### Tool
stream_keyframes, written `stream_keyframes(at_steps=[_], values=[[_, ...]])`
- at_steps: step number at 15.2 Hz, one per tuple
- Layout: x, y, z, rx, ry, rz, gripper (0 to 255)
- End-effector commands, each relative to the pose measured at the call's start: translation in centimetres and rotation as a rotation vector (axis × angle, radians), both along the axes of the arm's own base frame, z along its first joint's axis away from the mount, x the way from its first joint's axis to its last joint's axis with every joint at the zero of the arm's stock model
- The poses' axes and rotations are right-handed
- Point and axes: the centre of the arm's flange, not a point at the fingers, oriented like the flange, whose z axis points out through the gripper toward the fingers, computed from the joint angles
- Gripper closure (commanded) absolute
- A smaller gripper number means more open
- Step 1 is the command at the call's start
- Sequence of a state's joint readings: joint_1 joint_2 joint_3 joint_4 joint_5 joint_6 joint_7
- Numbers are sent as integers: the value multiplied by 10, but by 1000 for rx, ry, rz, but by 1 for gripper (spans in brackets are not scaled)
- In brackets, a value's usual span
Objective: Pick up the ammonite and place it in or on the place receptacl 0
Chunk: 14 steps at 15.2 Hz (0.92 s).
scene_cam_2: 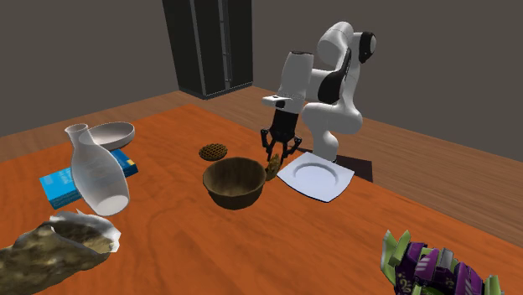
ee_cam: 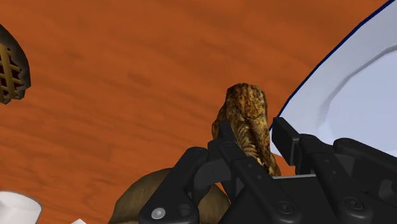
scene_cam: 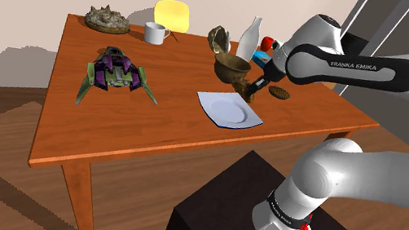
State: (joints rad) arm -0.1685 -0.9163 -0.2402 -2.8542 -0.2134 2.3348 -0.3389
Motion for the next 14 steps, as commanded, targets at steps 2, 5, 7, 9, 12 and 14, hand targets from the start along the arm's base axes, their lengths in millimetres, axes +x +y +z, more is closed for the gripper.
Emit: stream_keyframes(at_steps=[2,5,7,9,12,14], values=[[0,1,9,1,3,1,255],[0,1,25,1,3,1,255],[0,1,36,1,3,1,255],[0,1,46,1,3,1,255],[0,1,62,1,3,1,255],[0,1,73,1,3,1,255]])
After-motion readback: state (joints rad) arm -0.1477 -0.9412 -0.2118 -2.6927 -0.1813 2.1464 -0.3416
